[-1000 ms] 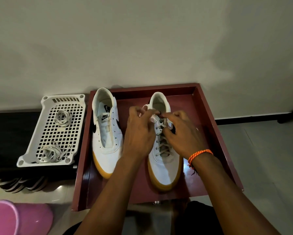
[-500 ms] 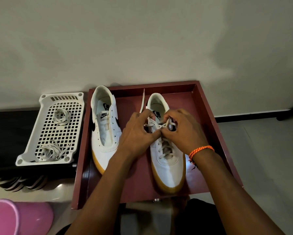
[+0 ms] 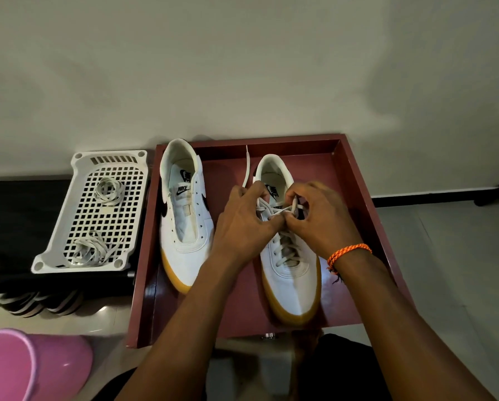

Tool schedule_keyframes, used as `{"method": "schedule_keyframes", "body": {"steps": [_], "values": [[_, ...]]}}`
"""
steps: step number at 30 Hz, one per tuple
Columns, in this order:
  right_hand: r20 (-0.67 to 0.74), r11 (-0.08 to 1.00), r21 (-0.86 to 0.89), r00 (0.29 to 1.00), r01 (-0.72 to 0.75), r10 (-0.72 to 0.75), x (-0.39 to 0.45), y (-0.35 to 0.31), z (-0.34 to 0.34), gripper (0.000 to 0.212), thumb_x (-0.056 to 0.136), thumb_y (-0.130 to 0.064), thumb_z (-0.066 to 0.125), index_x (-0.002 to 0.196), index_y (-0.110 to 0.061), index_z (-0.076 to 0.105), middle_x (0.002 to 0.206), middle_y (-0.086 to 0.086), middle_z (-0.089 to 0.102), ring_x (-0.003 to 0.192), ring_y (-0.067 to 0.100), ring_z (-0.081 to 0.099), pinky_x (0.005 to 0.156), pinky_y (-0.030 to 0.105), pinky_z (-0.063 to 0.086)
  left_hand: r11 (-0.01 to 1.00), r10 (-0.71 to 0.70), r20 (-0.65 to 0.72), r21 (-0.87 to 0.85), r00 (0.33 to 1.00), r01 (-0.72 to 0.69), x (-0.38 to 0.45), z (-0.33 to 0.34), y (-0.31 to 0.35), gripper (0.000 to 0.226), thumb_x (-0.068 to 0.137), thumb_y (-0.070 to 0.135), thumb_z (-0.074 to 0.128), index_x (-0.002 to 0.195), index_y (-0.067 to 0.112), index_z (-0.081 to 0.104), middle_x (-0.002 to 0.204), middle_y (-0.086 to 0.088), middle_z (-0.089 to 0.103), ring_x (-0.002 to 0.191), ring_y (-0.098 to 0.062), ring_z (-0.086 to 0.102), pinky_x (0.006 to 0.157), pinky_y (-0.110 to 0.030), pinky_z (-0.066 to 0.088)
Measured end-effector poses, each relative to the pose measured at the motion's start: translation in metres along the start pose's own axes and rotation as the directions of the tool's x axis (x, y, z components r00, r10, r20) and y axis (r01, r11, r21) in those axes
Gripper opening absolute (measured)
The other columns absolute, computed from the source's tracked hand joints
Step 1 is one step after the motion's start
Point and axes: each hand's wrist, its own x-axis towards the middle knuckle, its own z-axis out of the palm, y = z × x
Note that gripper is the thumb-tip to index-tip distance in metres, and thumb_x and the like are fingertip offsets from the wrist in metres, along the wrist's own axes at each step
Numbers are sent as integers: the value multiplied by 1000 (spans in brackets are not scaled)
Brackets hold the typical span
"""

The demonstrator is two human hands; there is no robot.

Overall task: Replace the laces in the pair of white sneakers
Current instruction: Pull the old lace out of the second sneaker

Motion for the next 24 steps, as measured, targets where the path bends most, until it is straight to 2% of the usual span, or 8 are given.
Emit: {"method": "schedule_keyframes", "body": {"steps": [4, 9, 11, 14, 18, 20, 24], "values": [[35, 1000, 21, 999, 4, -5, 1, 1, -4, 25, 83, -16, 80, 103, -28, 72, 106, -2, 63, 90, 11, 61, 78, 37, 58, 1000, 16, 15, 19, 1000, -17, 1, 0, 3, 31, 86, 48, 75, 108, 38, 56, 107, 6, 49, 83, -7, 57, 65, -20, 38], [38, 998, 48, 999, -34, 32, 2, 3, -4, 25, 85, -20, 79, 107, -33, 76, 109, -1, 61, 93, 13, 61, 84, 39, 58, 997, 55, 14, -53, 998, -54, 2, -1, 2, 26, 86, 47, 75, 105, 42, 59, 107, 11, 52, 88, -3, 62, 73, -23, 49], [30, 994, 78, 997, -71, 69, 1, 4, -4, 22, 87, -26, 78, 107, -36, 77, 112, -4, 59, 97, 11, 61, 87, 41, 58, 987, 71, 30, -145, 997, -66, 2, -4, -5, 29, 83, 47, 76, 108, 47, 62, 110, 13, 55, 97, -3, 64, 84, -34, 59], [-3, 993, 97, 998, -64, 64, -1, -1, -1, 20, 91, -27, 73, 107, -38, 78, 130, -9, 50, 115, 9, 52, 94, 41, 55, 976, 88, 44, -201, 995, -78, 2, -7, -13, 41, 80, 52, 78, 118, 49, 63, 116, 12, 59, 109, -8, 66, 94, -46, 61], [-31, 999, -2, 999, -36, 36, 0, -17, 7, 22, 101, -29, 58, 105, -32, 79, 165, -9, 30, 148, 17, 25, 112, 39, 33, 975, 108, 22, -196, 994, -102, 0, -6, -12, 45, 83, 58, 76, 124, 50, 61, 115, 15, 58, 109, -6, 65, 91, -46, 61], [-9, 998, -58, 999, -36, 36, 0, -21, 12, 20, 102, -29, 58, 101, -28, 77, 169, -9, 26, 152, 18, 20, 114, 42, 27, 979, 112, 20, -175, 994, -106, 0, -7, -12, 43, 84, 56, 74, 125, 49, 60, 114, 15, 59, 105, -2, 63, 89, -43, 60], [-12, 996, 27, 997, -82, 82, 1, -17, 9, 11, 94, -22, 68, 91, -27, 77, 165, -11, 33, 150, 17, 25, 116, 41, 25, 978, 125, 9, -167, 992, -122, 0, -9, -10, 40, 86, 39, 82, 121, 42, 63, 101, 20, 62, 90, -1, 61, 78, -31, 55]]}}
